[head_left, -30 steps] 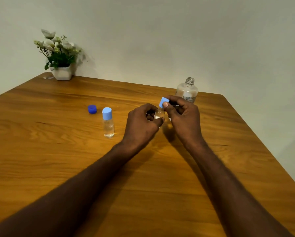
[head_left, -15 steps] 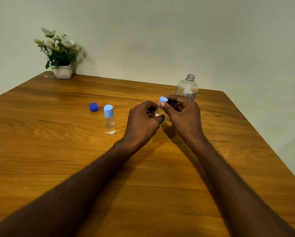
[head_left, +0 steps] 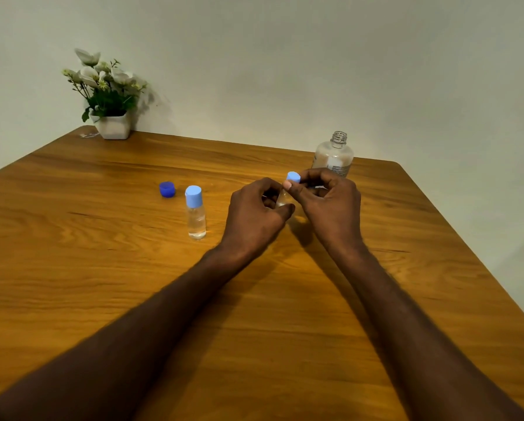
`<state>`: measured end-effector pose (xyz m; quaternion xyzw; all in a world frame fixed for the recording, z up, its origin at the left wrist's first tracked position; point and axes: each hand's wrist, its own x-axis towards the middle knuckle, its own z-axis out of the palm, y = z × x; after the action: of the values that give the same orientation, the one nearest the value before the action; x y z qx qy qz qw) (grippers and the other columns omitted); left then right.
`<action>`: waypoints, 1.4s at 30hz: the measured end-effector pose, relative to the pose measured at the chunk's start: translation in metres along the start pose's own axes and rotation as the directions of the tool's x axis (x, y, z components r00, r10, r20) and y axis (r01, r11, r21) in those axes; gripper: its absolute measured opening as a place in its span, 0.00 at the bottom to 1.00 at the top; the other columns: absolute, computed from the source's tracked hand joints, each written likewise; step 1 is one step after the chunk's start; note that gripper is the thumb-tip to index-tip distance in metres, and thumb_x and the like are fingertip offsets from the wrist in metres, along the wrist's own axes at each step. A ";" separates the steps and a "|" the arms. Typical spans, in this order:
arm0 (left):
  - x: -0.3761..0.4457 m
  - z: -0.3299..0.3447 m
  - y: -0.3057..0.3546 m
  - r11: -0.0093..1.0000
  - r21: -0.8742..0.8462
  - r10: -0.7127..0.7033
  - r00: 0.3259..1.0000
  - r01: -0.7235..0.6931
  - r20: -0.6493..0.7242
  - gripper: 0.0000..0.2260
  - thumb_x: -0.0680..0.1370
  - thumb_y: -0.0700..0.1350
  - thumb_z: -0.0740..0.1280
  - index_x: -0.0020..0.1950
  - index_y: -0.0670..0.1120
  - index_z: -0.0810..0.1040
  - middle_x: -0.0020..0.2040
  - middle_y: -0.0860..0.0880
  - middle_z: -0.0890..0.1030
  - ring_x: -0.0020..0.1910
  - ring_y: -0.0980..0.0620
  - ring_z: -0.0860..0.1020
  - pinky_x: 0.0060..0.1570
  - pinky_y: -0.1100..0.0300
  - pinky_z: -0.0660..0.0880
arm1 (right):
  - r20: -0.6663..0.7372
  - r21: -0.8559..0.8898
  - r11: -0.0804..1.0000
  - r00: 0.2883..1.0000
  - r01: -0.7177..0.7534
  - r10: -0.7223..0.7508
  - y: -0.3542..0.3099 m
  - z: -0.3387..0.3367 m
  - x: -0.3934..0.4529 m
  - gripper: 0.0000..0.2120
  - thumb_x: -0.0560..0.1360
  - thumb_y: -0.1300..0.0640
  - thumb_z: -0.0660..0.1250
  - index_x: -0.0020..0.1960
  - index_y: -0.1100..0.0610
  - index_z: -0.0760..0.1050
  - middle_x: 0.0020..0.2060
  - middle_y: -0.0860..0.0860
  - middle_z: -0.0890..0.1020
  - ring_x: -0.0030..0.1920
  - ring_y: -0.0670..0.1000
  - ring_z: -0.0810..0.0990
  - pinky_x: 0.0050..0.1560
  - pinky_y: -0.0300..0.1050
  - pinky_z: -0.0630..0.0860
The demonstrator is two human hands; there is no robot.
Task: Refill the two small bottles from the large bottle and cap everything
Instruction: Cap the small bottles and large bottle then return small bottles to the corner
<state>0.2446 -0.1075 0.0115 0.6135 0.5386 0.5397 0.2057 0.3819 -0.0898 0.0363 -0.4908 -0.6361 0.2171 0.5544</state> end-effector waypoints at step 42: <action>0.001 -0.001 -0.002 1.000 -0.009 -0.021 1.000 0.021 -0.010 0.09 0.75 0.43 0.77 0.55 0.47 0.85 0.42 0.55 0.85 0.40 0.56 0.83 0.40 0.60 0.81 | 0.074 0.051 0.998 0.997 -0.028 0.025 0.001 -0.002 0.001 0.14 0.74 0.57 0.79 0.58 0.57 0.84 0.46 0.46 0.86 0.46 0.36 0.83 0.46 0.29 0.77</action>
<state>0.2429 -0.1065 0.0105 0.6039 0.5437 0.5432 0.2114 0.3839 -0.0895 0.0367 -0.4763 -0.6437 0.2588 0.5402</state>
